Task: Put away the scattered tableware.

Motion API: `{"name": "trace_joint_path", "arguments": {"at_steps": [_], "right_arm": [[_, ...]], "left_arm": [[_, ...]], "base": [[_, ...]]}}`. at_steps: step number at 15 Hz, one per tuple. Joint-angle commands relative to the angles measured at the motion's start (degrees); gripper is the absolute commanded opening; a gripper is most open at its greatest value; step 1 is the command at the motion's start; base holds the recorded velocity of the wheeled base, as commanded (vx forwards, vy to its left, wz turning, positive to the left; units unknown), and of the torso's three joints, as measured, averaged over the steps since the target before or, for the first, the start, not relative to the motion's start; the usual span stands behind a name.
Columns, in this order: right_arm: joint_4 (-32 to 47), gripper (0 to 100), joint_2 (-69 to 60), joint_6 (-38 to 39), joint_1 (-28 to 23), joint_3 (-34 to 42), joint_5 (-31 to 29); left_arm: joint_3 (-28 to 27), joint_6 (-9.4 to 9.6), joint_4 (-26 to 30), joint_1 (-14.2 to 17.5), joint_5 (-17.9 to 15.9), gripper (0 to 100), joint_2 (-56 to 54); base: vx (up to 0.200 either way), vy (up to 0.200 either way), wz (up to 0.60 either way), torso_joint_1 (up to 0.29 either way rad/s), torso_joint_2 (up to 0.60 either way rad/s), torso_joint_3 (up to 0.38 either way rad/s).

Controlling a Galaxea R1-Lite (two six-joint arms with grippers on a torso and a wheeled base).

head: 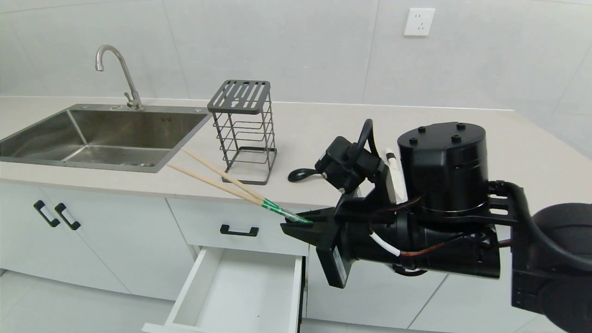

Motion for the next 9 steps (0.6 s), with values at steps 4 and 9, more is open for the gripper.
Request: {"name": "trace_joint_path", "arguments": {"at_steps": [4, 9], "right_arm": [[0.32, 0, 4.17, -0.01, 0.00, -2.90, 0.08], [0.41, 0, 8.22, -0.01, 0.00, -6.68, 2.80]], "left_arm": [[0.00, 0.02, 0.04, 0.00, 0.01, 100, 0.07], [0.00, 0.02, 0.04, 0.00, 0.01, 100, 0.07]], "base": [[0.000, 0.000, 0.00, -0.144, 0.27, 0.127], [0.000, 0.000, 0.00, -0.167, 0.32, 0.152]]}}
